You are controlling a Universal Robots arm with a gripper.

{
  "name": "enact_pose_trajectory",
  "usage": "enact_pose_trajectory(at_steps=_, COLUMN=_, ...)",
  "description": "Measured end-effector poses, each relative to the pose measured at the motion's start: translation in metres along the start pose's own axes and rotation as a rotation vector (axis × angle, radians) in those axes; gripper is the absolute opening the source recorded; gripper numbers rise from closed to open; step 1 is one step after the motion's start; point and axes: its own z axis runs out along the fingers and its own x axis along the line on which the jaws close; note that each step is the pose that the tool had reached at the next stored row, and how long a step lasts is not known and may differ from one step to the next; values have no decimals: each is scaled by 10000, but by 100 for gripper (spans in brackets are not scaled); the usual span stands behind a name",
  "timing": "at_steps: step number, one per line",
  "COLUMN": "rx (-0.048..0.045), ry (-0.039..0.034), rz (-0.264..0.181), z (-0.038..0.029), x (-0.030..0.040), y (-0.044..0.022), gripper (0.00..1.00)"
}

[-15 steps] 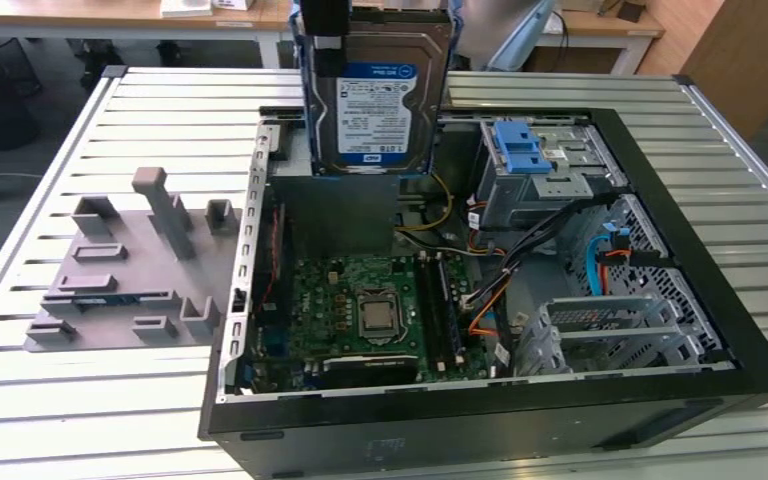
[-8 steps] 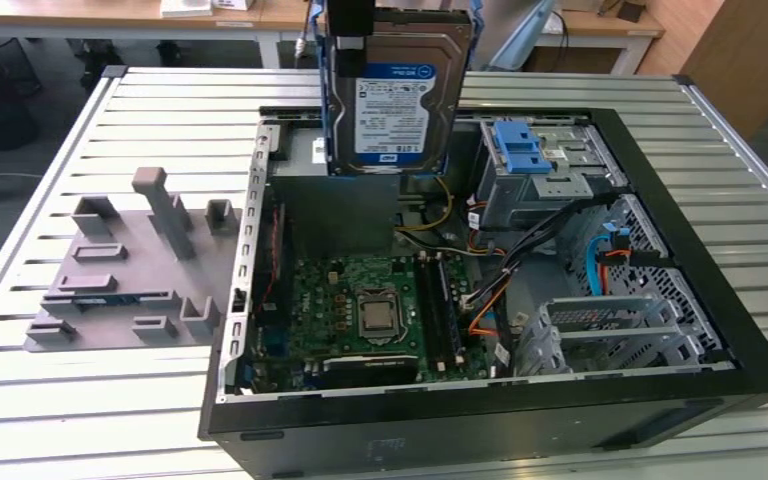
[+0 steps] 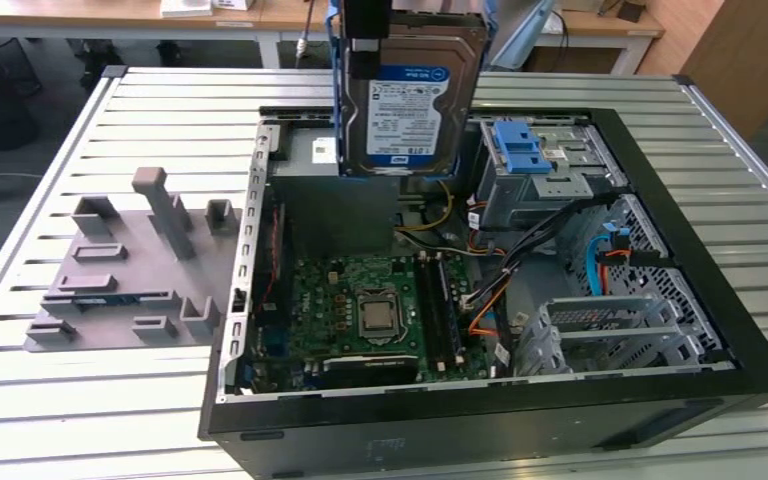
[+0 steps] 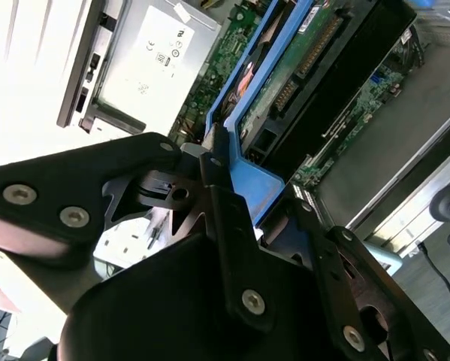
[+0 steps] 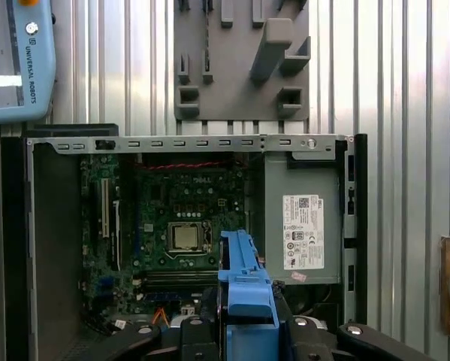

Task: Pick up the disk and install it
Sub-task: 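Pick up the disk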

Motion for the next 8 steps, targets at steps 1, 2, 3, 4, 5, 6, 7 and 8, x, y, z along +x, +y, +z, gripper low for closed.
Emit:
enact_pose_trajectory(at_steps=1, rx=1, ry=-3, rz=18, z=2, x=13, y=0, gripper=36)
enact_pose_trajectory(at_steps=2, rx=2, ry=-6, rz=33, z=4, x=29, y=0, gripper=36)
enact_pose_trajectory(at_steps=3, rx=2, ry=-8, rz=44, z=5, x=46, y=-1, gripper=36)
enact_pose_trajectory(at_steps=4, rx=2, ry=-10, rz=54, z=6, x=65, y=-1, gripper=36)
enact_pose_trajectory(at_steps=5, rx=3, ry=-12, rz=63, z=8, x=81, y=-2, gripper=36)
enact_pose_trajectory(at_steps=6, rx=4, ry=-12, rz=71, z=8, x=93, y=-5, gripper=36)
enact_pose_trajectory(at_steps=7, rx=4, ry=-11, rz=78, z=8, x=100, y=-10, gripper=36)
enact_pose_trajectory(at_steps=8, rx=4, ry=-11, rz=86, z=9, x=104, y=-19, gripper=36)
